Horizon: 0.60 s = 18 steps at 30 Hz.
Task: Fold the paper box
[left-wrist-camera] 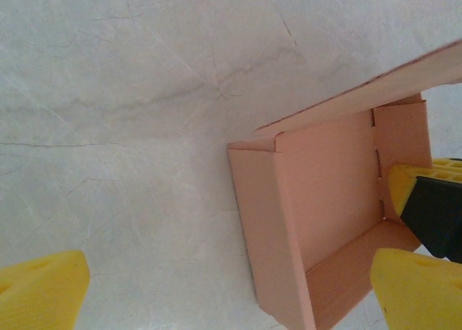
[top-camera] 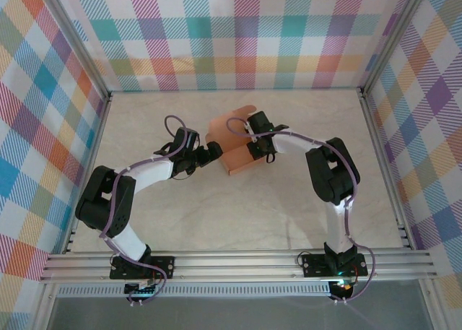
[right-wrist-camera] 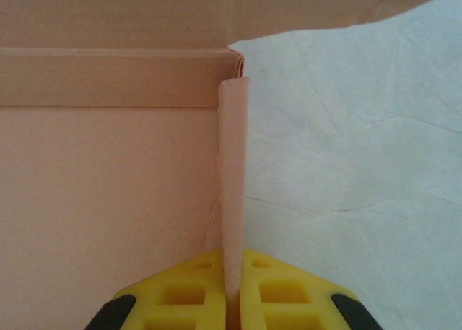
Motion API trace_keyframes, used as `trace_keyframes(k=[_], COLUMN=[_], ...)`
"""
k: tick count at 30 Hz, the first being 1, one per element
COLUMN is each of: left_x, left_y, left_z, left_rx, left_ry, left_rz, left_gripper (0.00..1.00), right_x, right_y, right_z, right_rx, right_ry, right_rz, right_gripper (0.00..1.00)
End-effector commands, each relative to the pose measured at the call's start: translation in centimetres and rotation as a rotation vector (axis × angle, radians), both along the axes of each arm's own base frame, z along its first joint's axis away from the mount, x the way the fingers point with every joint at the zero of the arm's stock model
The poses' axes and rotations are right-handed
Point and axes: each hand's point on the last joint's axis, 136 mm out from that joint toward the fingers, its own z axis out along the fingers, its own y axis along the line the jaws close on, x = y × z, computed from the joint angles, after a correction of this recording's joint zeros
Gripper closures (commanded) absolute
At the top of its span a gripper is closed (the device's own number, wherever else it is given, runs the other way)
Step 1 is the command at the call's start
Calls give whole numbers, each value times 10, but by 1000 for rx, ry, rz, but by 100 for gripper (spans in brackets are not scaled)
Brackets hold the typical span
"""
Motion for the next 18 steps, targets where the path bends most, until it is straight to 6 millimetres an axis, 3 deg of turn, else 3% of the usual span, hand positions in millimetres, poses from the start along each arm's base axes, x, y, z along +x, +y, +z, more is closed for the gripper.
trace_keyframes(k=[1, 4, 9, 18], left_x=[-5, -6, -7, -10], left_y=[-4, -4, -5, -3], left_z=[-7, -8, -9, -8], left_rx=[-1, 2, -1, 10], left_ry=[15, 21, 21, 21], left_rz=[-11, -13, -22, -34], left_gripper=[0, 0, 0, 0], right_x=[1, 0, -1, 1], right_y=[-10, -8, -13, -31], right_z=[-6, -8, -12, -8], right_rx=[-128, -174, -204, -304], right_ry=[-4, -11, -21, -68], right_rz=[7, 16, -23, -113], right_gripper=[91, 87, 100, 100])
